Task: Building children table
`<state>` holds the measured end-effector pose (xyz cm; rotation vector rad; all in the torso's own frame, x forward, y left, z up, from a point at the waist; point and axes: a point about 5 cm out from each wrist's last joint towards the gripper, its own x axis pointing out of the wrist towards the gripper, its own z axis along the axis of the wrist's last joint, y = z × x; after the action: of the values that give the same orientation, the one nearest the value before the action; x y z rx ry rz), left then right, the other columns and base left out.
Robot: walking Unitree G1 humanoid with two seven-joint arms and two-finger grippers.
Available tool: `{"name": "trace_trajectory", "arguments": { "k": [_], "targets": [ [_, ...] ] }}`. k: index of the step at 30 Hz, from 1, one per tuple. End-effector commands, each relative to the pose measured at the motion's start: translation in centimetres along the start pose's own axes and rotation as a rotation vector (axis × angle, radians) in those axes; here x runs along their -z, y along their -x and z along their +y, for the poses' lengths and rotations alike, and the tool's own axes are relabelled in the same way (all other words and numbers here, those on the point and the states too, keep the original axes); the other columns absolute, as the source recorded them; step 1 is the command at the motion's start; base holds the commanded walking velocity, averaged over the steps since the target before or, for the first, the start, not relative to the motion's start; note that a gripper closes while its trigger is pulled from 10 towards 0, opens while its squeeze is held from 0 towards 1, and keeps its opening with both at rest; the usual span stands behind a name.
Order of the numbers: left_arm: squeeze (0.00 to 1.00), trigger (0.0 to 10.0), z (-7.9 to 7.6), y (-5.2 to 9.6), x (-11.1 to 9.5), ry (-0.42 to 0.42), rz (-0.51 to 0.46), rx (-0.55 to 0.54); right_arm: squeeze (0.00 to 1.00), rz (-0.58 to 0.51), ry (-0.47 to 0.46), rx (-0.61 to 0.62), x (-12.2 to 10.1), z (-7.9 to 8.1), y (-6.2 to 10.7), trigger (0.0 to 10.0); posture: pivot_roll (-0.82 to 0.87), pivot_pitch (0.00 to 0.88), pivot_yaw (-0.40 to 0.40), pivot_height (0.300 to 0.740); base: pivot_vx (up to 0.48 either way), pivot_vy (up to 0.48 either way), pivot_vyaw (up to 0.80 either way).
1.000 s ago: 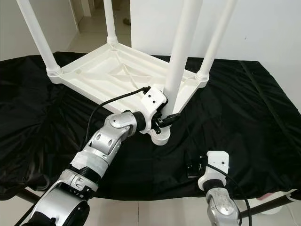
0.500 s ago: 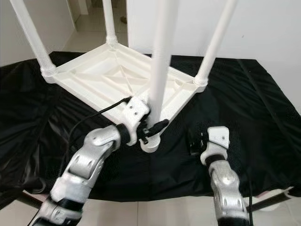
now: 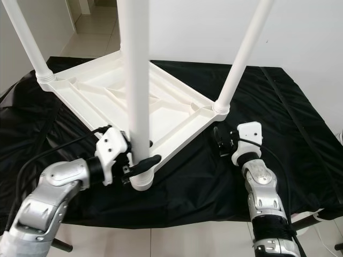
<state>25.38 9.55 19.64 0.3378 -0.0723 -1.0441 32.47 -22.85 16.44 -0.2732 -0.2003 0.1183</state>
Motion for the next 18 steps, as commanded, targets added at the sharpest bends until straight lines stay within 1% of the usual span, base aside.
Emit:
{"name": "trace_trajectory", "arguments": {
  "k": [1, 2, 3, 4, 6, 7, 11, 12, 13, 14, 15, 16, 18],
  "targets": [
    [0.0, 0.0, 0.4, 1.8, 3.5, 0.029, 0.196, -0.036, 0.0, 0.017, 0.003, -0.007, 0.6, -0.2, 0.2, 10.0, 0.03, 0.116, -0.057, 0.74, 0.0, 0.0, 0.0],
    [0.0, 0.0, 0.6, 2.6, 4.2, 0.016, 0.234, -0.043, 0.0, 0.02, -0.005, -0.002, 0.7, -0.3, 0.2, 10.0, 0.03, 0.116, -0.057, 0.74, 0.0, 0.0, 0.0],
    [0.0, 0.0, 0.6, 2.6, 4.2, 0.016, 0.234, -0.043, 0.0, 0.02, -0.005, -0.002, 0.7, -0.3, 0.2, 10.0, 0.03, 0.116, -0.057, 0.74, 0.0, 0.0, 0.0],
    [0.0, 0.0, 0.9, 3.1, 4.6, 0.011, 0.258, -0.054, 0.0, 0.023, -0.013, 0.003, 0.8, -0.5, 0.2, 10.0, 0.03, 0.116, -0.056, 0.74, 0.0, 0.0, 0.0],
    [0.0, 0.0, 0.9, 3.1, 4.6, 0.011, 0.258, -0.054, 0.0, 0.023, -0.013, 0.003, 0.8, -0.5, 0.2, 10.0, 0.03, 0.116, -0.056, 0.74, 0.0, 0.0, 0.0],
    [0.0, 0.0, 1.1, 3.3, 4.7, 0.015, 0.265, -0.067, 0.0, 0.029, -0.039, 0.02, 0.9, -0.8, 0.1, 10.0, 0.03, 0.114, -0.054, 0.74, 0.0, 0.0, 0.0],
    [0.0, 0.0, 1.2, 3.2, 4.6, 0.015, 0.263, -0.07, 0.0, 0.029, -0.057, 0.03, 0.9, -1.1, 0.0, 10.0, 0.03, 0.114, -0.053, 0.74, 0.0, 0.0, 0.0],
    [0.0, 0.0, 1.3, 3.3, 4.4, 0.019, 0.261, -0.074, 0.0, 0.032, -0.08, 0.041, 1.0, -1.4, -0.3, 10.0, 0.03, 0.115, -0.048, 0.74, 0.0, 0.0, 0.0],
    [0.0, 0.0, 1.3, 3.3, 4.4, 0.019, 0.261, -0.074, 0.0, 0.032, -0.08, 0.041, 1.0, -1.4, -0.3, 10.0, 0.03, 0.115, -0.048, 0.74, 0.0, 0.0, 0.0],
    [0.0, 0.0, 1.3, 3.3, 4.2, 0.021, 0.259, -0.074, 0.0, 0.031, -0.106, 0.043, 0.9, -1.9, -0.9, 10.0, 0.03, 0.115, -0.048, 0.74, 0.0, 0.0, 0.0],
    [0.0, 0.0, 1.3, 3.3, 4.2, 0.021, 0.259, -0.074, 0.0, 0.031, -0.106, 0.043, 0.9, -1.9, -0.9, 10.0, 0.03, 0.115, -0.048, 0.74, 0.0, 0.0, 0.0],
    [0.0, 0.0, 1.3, 3.4, 4.0, 0.02, 0.258, -0.068, 0.0, 0.027, -0.128, 0.044, 0.8, -2.4, -1.4, 10.0, 0.03, 0.115, -0.048, 0.74, 0.0, 0.0, 0.0],
    [0.0, 0.0, 1.3, 3.5, 3.9, 0.024, 0.256, -0.066, 0.0, 0.019, -0.2, 0.022, 0.4, -2.8, -2.6, 10.0, 0.04, 0.118, -0.039, 0.74, 0.0, 0.0, 0.0]
  ]
}}
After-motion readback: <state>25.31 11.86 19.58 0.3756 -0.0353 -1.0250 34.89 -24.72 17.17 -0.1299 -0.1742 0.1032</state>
